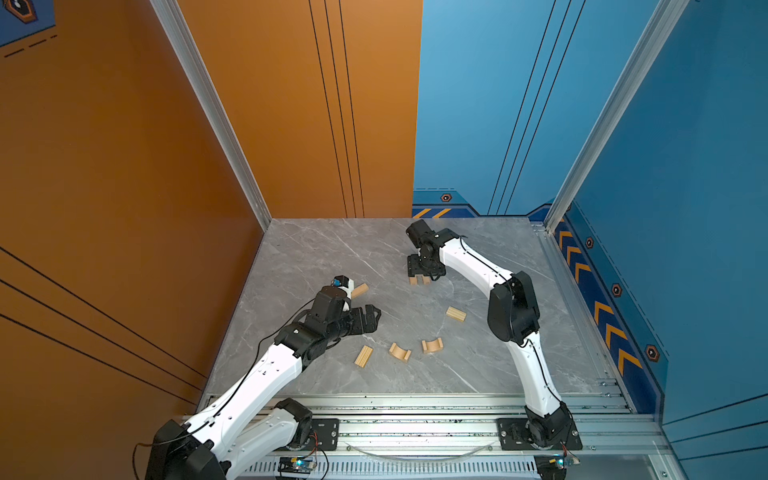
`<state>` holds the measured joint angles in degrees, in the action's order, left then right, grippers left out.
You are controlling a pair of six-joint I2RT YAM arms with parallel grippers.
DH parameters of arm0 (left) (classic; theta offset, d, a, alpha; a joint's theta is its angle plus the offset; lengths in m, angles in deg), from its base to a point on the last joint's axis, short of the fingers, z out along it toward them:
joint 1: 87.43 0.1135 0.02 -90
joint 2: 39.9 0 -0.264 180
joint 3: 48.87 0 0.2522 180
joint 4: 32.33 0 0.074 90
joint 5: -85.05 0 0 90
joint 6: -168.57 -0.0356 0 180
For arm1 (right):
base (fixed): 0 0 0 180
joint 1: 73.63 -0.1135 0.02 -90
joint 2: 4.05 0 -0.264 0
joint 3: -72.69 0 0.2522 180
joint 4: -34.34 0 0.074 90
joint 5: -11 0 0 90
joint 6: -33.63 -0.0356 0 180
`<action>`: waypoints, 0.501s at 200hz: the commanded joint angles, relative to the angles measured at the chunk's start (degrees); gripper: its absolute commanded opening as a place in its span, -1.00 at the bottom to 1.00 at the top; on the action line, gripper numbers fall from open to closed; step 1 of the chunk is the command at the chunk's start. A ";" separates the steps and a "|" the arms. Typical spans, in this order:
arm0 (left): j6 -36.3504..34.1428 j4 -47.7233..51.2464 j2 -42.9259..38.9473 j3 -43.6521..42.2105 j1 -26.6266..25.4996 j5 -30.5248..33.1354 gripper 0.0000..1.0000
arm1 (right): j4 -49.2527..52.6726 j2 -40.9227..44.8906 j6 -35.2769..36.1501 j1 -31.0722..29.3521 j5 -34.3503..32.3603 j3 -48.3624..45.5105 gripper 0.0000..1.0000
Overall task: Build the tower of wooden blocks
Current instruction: 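Lift the bar with the right gripper toward the structure while the left arm reaches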
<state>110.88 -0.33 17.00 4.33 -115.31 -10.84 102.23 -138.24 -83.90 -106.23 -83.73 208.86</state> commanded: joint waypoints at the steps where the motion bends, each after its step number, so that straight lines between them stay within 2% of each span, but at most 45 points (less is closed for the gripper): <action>1: -1.75 -1.14 1.33 2.47 -0.60 -0.90 0.96 | 3.26 -2.17 1.34 0.30 0.04 2.45 0.28; 100: -2.88 -1.71 5.06 4.32 -0.69 -1.34 0.96 | 3.61 -5.25 2.03 0.83 0.88 4.56 0.30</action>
<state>109.38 -1.47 21.73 7.15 -115.31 -11.26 103.65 -142.22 -83.12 -105.79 -83.40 211.25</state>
